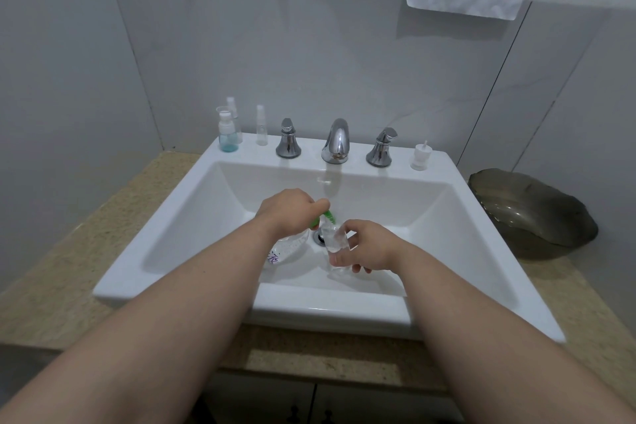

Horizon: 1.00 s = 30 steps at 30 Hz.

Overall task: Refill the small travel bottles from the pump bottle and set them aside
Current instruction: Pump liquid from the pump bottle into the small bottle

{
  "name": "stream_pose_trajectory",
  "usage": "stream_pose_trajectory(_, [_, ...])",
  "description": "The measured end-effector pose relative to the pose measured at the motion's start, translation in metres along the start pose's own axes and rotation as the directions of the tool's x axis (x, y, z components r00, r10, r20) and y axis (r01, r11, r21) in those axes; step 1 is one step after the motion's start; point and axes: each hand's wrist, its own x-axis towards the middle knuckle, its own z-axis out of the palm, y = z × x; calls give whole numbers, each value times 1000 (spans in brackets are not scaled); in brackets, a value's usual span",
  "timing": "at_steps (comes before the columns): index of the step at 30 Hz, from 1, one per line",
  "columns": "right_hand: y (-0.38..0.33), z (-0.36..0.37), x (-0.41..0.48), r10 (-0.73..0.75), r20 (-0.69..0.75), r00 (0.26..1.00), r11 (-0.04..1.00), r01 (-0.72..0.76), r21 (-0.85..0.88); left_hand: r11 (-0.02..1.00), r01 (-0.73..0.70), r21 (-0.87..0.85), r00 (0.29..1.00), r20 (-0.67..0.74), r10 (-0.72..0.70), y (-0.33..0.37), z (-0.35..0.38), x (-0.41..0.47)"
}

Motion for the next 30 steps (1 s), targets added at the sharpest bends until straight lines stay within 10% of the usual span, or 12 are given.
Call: stream_pose_trajectory(30, [0,-1,0,5,-8,1000,1000,-5,-5,1000,11,-6,1000,17,-11,4,-3,-6])
